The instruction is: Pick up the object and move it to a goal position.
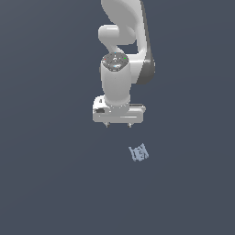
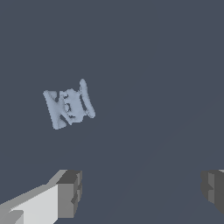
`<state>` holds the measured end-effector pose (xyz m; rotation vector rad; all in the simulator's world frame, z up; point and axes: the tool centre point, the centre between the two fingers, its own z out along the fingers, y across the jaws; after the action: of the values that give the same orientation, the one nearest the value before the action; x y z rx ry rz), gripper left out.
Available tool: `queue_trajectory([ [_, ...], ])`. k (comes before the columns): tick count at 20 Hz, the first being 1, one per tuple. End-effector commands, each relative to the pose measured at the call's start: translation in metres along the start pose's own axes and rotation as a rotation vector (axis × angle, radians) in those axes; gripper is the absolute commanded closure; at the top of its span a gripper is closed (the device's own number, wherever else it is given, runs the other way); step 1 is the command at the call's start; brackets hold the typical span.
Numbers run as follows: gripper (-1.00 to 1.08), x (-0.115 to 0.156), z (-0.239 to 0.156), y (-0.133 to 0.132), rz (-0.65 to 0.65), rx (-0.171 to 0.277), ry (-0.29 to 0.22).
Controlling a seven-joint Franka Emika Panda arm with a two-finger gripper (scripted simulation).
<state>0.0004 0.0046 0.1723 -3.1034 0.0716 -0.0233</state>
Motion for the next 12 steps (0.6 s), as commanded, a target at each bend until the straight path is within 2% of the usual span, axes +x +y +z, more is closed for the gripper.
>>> queue_trajectory([
  [1,-0.92,0.0,0.0,0.0,0.0,0.0,0.0],
  [10,-0.92,0.0,0.0,0.0,0.0,0.0,0.0],
  [11,-0.2,0.0,0.0,0.0,0.0,0.0,0.0],
  [12,-0.2,0.0,0.0001,-0.0008,-0.001,0.001,0.0],
])
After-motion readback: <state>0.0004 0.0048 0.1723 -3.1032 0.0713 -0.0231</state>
